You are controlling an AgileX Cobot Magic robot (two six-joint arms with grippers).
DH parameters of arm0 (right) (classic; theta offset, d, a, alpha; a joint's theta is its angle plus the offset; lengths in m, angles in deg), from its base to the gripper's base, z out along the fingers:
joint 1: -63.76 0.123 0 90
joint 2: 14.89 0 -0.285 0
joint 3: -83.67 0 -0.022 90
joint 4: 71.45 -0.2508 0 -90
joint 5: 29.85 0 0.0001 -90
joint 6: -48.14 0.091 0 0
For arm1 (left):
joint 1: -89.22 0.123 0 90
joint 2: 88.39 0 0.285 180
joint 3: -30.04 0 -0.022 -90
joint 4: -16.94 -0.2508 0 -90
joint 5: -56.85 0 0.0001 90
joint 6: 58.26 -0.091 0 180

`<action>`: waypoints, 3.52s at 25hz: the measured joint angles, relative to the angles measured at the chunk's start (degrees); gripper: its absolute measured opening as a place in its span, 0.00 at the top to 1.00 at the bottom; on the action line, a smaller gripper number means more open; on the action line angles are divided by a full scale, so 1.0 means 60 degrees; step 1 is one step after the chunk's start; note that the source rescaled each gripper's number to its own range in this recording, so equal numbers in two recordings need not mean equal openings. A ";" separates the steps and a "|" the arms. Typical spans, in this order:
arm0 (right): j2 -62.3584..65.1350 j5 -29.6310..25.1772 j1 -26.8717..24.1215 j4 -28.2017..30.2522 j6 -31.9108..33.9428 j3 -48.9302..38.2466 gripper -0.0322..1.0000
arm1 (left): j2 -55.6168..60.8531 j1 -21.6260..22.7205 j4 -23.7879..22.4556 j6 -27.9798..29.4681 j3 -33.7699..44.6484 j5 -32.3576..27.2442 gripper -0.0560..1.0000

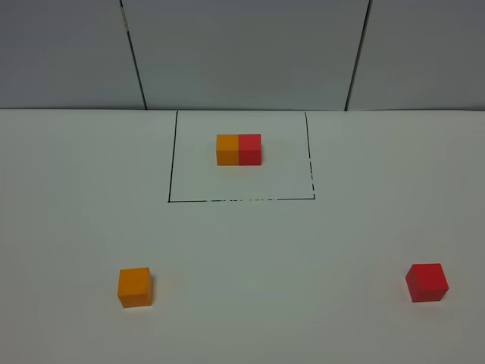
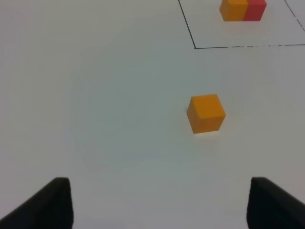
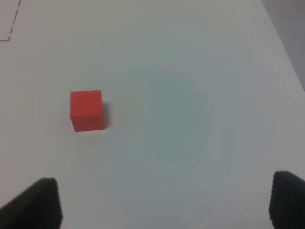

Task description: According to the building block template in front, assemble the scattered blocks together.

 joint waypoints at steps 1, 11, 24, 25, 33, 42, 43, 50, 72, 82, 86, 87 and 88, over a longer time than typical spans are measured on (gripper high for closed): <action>0.0000 0.0000 0.0000 0.0000 0.0000 0.0000 0.24 | 0.0000 0.0000 0.0000 0.0000 0.0000 0.0000 0.28; 0.0000 0.0000 0.0000 -0.0007 0.0000 0.0000 0.24 | 0.0000 0.0008 0.0007 0.0000 0.0000 0.0000 0.28; 0.0000 0.0000 0.0000 -0.0007 0.0000 0.0000 0.24 | 0.0000 0.0008 0.0007 0.0000 0.0000 0.0000 0.28; 0.0000 0.0000 0.0000 -0.0007 0.0000 0.0000 0.24 | 0.0000 0.0008 0.0007 0.0000 0.0000 0.0000 0.28; 0.0000 0.0000 0.0000 -0.0007 0.0000 0.0000 0.24 | -0.0656 0.0008 -0.0002 0.0037 -0.0023 0.0022 0.28; 0.0000 0.0000 0.0000 -0.0007 0.0000 0.0000 0.24 | -0.5356 0.0008 0.0538 0.0620 -0.1433 0.0429 0.24; 0.0000 0.0000 0.0000 -0.0007 0.0000 0.0000 0.24 | -0.6097 0.0008 0.0712 0.0645 -0.1727 0.0397 0.23; 0.0000 0.0000 0.0000 -0.0007 0.0000 0.0000 0.24 | -1.0698 0.0008 0.1706 0.0679 -0.3821 0.0356 0.23; 0.0000 0.0000 0.0000 -0.0007 0.0000 0.0000 0.24 | -1.5849 -0.2366 0.0063 0.2631 -0.5512 0.0958 0.23; 0.0000 0.0000 0.0000 -0.0007 0.0000 0.0000 0.24 | -1.6433 -0.2366 0.0270 0.2748 -0.5512 0.1740 0.23; 0.0000 0.0000 0.0000 -0.0007 0.0000 0.0000 0.24 | -1.6712 -0.2366 0.0470 0.2749 -0.5531 0.1821 0.23; 0.0000 0.0000 0.0000 -0.0007 0.0000 0.0000 0.24 | -1.6837 -0.2366 0.0470 0.2749 -0.5531 0.1829 0.23; 0.0000 0.0000 0.0000 -0.0007 0.0000 0.0000 0.24 | -1.6944 -0.2366 0.0470 0.2749 -0.5531 0.1829 0.23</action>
